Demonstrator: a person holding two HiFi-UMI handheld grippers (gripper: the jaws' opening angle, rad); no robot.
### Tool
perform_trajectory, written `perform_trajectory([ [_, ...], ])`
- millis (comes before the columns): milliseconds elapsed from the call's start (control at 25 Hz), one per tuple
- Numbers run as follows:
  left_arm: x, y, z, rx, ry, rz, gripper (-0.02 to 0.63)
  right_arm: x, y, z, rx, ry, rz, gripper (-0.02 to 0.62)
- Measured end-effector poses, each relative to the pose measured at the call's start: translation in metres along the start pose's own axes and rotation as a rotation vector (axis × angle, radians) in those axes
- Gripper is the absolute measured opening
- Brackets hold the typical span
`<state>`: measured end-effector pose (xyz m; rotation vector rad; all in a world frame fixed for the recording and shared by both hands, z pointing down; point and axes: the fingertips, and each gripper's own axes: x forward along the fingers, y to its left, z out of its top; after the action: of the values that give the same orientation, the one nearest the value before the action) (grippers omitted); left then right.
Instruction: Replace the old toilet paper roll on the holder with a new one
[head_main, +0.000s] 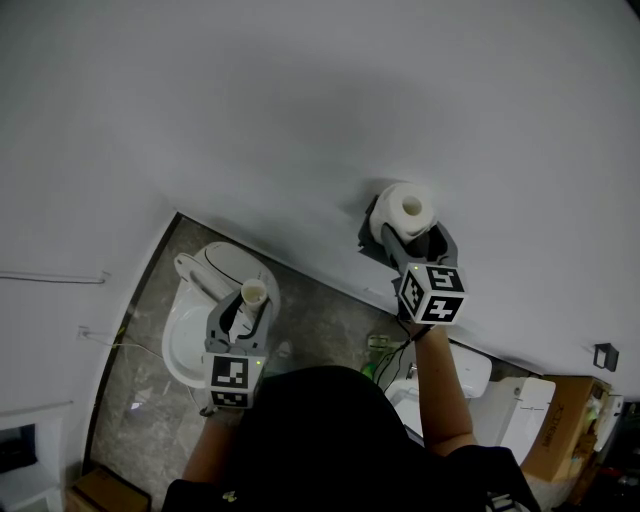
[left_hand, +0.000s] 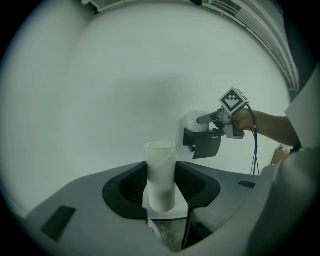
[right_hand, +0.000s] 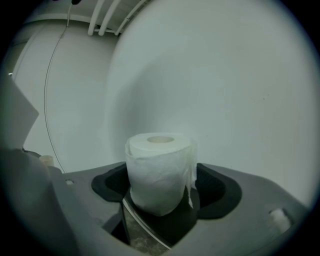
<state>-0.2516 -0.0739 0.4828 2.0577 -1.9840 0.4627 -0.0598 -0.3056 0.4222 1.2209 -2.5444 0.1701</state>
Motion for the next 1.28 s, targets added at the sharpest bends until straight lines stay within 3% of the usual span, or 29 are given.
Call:
perform_trajectory([
  [360,0.012,-0.012,0.007,0.023,-0.004,-0.051,0.183,-0.02,-0.007,0.005,0.036,-0.037,-0.005,0.394],
  [920,0.049,-0.067,0.034,0.11,-0.023,-0.233,0.183,-0.095,-0.03,-0.016,0.088,-0.098,-0.025,0.391],
  [1280,0.066,-0.123,0.045,0.171,-0.037,-0.386,0.183,-0.152,-0.045,-0.048,0.109,-0.101,-0.105,0.263],
])
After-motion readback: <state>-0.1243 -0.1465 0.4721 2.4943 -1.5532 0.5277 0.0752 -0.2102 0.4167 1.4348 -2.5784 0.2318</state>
